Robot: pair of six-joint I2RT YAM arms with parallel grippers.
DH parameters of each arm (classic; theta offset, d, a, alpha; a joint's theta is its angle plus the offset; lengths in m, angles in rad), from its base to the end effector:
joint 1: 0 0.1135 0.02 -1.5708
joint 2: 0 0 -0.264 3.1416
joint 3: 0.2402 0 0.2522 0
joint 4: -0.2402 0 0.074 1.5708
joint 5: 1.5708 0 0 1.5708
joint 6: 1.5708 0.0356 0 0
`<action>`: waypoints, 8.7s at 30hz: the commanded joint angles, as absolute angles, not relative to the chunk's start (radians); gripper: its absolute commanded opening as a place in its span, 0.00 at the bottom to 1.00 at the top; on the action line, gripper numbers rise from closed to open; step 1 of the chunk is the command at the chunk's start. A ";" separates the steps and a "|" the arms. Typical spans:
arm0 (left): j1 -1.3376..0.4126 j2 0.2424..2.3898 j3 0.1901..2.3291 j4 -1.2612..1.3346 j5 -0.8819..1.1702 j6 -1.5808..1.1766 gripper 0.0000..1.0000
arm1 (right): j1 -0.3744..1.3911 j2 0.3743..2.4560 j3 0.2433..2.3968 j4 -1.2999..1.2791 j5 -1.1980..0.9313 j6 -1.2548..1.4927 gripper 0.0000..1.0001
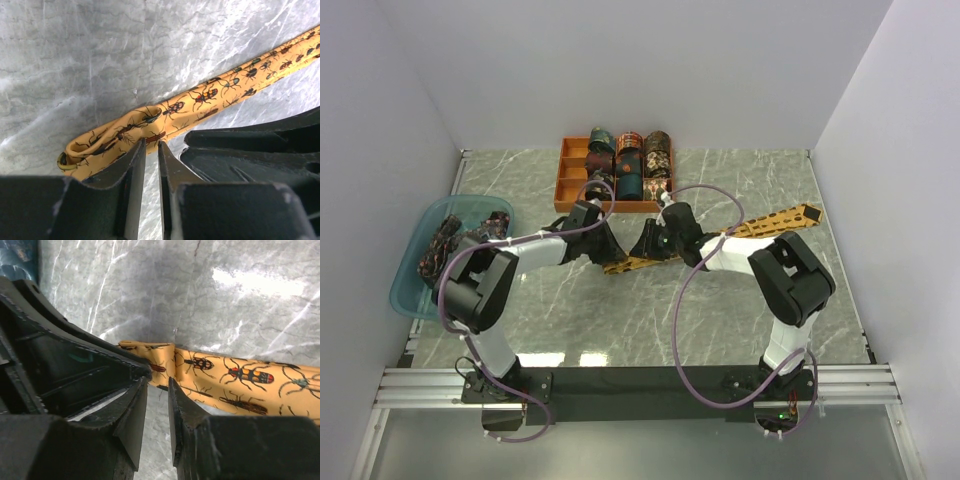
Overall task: Roll the ties
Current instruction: Roll the tie
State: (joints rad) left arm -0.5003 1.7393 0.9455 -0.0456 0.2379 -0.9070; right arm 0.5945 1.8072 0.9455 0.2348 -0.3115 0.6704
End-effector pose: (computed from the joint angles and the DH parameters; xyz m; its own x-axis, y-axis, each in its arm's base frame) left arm 0.3043 -0.1759 0.1603 -0.8783 -0.3922 -0.2734 -0.1420 0.7601 -0.6341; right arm 0.3039 0.2186 0.1600 -0.8398 0.1461 -0.5229 -0.2769 0.7131 0.6440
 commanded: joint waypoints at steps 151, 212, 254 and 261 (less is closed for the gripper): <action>-0.539 1.340 0.683 0.032 0.050 -0.655 0.87 | 0.529 1.953 1.088 -0.002 -0.452 0.566 0.00; -0.508 1.579 0.667 0.132 0.118 -0.815 0.01 | 0.528 1.902 1.080 -0.012 -0.440 0.554 0.00; -0.476 1.436 0.940 -0.629 -0.074 -0.588 0.01 | 0.762 1.986 1.259 0.043 -0.498 0.548 0.09; -0.476 1.442 0.946 -0.641 -0.078 -0.584 0.01 | 0.784 2.040 1.290 0.071 -0.529 0.560 0.06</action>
State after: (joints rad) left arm -0.4793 1.4372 0.9054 -0.6189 -0.0589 -0.5949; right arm 0.7673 2.0277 1.2339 0.0086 -0.5007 0.5499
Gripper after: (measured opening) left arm 0.039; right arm 0.068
